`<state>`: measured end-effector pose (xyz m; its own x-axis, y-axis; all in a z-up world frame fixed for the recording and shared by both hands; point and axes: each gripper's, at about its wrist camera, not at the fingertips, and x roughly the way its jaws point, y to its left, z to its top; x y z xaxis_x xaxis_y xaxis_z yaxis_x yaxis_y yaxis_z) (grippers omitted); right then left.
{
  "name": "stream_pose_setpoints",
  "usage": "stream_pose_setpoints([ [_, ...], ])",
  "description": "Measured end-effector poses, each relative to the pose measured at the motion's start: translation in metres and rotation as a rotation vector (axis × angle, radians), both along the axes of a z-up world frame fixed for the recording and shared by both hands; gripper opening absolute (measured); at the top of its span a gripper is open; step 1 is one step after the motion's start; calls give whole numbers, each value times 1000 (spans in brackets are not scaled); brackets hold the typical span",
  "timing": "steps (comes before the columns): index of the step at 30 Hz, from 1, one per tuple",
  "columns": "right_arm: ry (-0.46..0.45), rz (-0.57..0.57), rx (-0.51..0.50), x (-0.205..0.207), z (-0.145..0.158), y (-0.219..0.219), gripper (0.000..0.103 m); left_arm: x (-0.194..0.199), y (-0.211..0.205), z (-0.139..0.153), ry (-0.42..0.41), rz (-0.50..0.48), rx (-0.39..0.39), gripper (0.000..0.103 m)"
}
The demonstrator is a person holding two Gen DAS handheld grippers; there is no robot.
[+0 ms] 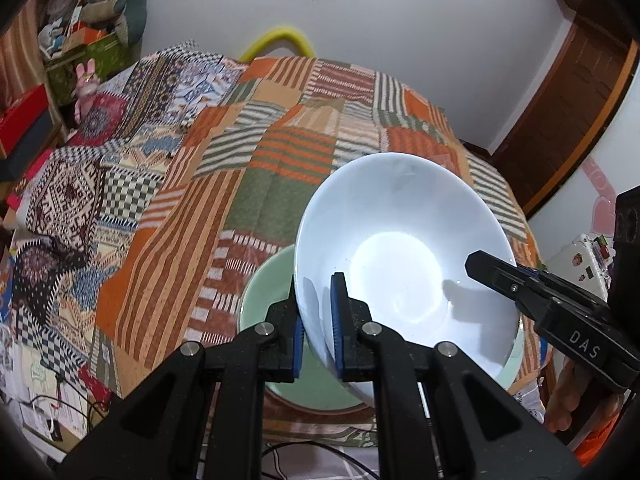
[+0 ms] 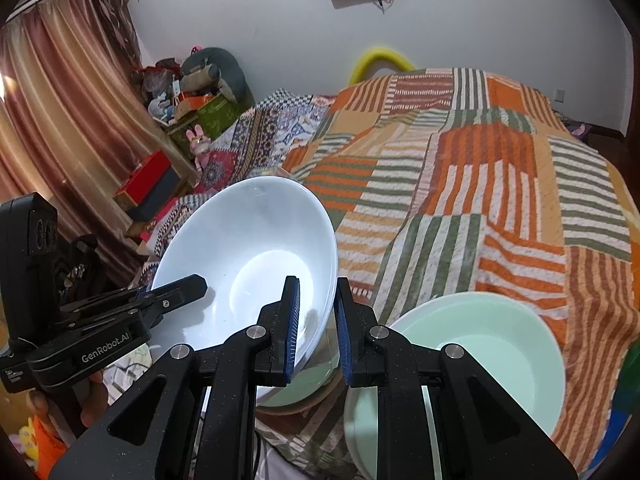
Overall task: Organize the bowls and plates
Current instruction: 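Lower the spotted white bowl into the mint green bowl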
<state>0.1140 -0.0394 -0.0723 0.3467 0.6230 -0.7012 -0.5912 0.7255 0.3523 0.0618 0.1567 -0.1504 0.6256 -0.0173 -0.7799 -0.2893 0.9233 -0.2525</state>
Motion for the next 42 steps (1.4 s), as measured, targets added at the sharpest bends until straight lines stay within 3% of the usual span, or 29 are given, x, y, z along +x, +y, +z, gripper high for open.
stream_pose_setpoints([
  [6, 38, 17, -34, -3, -17, 9, 16, -5, 2, -24, 46, 27, 19, 10],
  [20, 93, 54, -87, -10, -43, 27, 16, -11, 17, -57, 105, 63, -21, 10],
  [26, 109, 55, -94, -9, -49, 29, 16, -8, 19, -63, 115, 66, -32, 10],
  [40, 120, 67, -90, -3, -55, 27, 18, 1, 8, -63, 133, 76, 85, 11],
  [42, 114, 59, -104, -2, -56, 26, 19, 1, 11, -60, 126, 78, 72, 10],
])
